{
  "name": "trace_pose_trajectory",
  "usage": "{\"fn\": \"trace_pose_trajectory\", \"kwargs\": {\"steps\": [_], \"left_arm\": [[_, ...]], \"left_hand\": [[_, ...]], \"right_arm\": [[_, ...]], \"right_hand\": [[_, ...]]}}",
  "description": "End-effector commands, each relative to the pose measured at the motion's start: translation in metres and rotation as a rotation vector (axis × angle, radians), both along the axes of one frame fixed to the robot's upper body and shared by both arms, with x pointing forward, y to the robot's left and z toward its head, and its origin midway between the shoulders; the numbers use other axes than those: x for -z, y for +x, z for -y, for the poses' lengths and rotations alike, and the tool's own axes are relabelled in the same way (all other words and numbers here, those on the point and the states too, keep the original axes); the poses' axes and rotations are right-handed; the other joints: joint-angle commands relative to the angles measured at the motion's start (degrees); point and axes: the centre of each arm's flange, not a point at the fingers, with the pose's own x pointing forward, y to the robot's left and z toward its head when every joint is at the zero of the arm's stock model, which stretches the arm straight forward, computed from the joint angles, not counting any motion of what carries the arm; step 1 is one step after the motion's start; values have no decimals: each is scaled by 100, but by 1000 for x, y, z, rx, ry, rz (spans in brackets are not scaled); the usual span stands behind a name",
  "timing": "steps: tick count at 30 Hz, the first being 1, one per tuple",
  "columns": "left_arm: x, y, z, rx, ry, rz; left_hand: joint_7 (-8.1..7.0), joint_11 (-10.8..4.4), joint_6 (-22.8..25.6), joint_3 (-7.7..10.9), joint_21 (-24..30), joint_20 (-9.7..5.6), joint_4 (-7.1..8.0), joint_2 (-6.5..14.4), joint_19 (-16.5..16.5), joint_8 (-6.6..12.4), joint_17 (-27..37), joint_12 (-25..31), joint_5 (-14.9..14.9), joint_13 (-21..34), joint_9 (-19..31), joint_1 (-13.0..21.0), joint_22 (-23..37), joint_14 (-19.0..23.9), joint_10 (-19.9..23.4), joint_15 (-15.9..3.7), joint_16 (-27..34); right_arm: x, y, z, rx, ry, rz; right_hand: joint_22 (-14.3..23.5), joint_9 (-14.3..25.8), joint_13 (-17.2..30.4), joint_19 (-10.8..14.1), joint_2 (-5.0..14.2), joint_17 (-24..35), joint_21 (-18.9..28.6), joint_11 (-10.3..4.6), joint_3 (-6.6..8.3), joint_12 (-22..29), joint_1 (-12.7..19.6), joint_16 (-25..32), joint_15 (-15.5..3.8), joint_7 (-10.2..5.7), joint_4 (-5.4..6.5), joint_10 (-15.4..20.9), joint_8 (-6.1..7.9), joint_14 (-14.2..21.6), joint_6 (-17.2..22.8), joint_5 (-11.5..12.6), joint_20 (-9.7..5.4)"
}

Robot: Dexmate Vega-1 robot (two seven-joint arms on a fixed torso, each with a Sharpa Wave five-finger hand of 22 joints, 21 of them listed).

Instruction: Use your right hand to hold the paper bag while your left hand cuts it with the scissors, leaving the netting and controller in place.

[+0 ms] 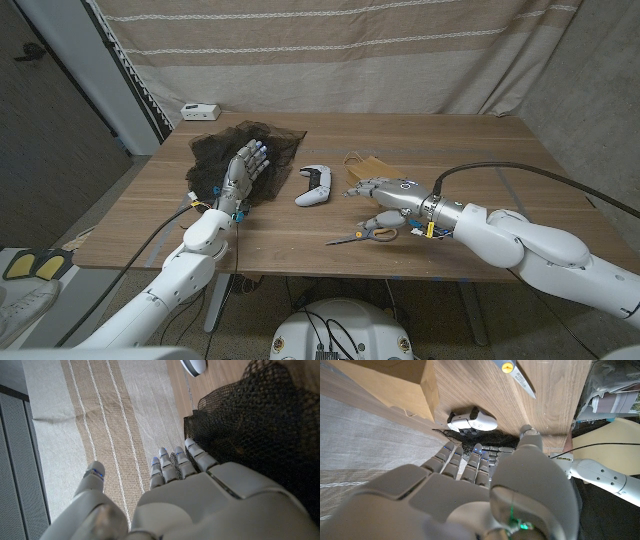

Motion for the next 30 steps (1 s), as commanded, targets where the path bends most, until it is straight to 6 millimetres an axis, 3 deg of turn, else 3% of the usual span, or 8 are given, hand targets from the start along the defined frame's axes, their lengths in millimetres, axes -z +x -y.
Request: {"fn": "trace_pose_trajectory", "kwargs": {"steps": [1, 2, 4, 9, 13, 30], "left_arm": [[4, -2, 0, 5, -4, -7], [4, -3, -1, 7, 3, -9], [4, -3, -1, 9, 7, -11], [5, -2, 0, 10, 3, -13], [5, -1, 2, 12, 5, -13], [3, 1, 3, 10, 12, -16]], "left_hand": [[-9, 2, 29, -8, -20, -384, 9, -7, 39, -15, 23, -9, 31, 30, 28, 60, 18, 40, 51, -558, -14], [-3, -5, 36, -9, -20, -386, 10, -7, 38, -12, 23, -9, 31, 30, 28, 61, 18, 44, 50, -559, -13], [30, -2, 66, -12, -20, -387, 10, -7, 37, -1, 23, -13, 31, 30, 28, 63, 18, 43, 42, -558, -13], [57, -5, 76, -19, -21, -386, 12, -5, 35, 1, 23, -16, 30, 30, 28, 65, 19, 37, 35, -554, -16], [41, 0, 77, -23, -21, -389, 13, -5, 35, 0, 23, -15, 30, 30, 28, 67, 19, 38, 40, -553, -15], [11, 0, 69, -37, -22, -389, 14, -1, 32, -7, 23, -13, 29, 30, 28, 77, 19, 42, 51, -550, -14]], "right_arm": [[7, -2, -8, 5, -42, -17], [7, -2, -8, 3, -40, -21], [8, -2, -9, 6, -44, -10], [8, -2, -8, 10, -44, -12], [8, -2, -8, 13, -53, -6], [15, -1, -14, 25, -99, -2]], "right_hand": [[21, 22, 16, 133, 11, 37, 44, 12, 39, 27, 84, 50, -669, 4, 12, -36, -8, 113, -41, 33, -85], [23, 23, 26, 254, -9, 54, 78, 19, 38, 30, 105, 57, -676, 27, 23, -40, -23, 135, -80, 29, -203], [20, 22, 37, 346, -31, 72, 93, 122, 35, 43, 128, 78, -682, 133, 36, -19, -55, 200, -169, 25, -282], [20, 22, 47, 478, -45, 95, 123, 211, 33, 54, 148, 120, -718, 196, 52, 4, -55, 312, -179, 23, -363], [22, 21, 51, 507, -50, 105, 125, 255, 32, 59, 158, 120, -704, 279, 59, 15, -48, 318, -165, 23, -362], [38, 21, 70, 603, -69, 142, 141, 296, 17, 87, 164, 142, -670, 321, 91, 77, -39, 381, -151, 22, -353]]}}
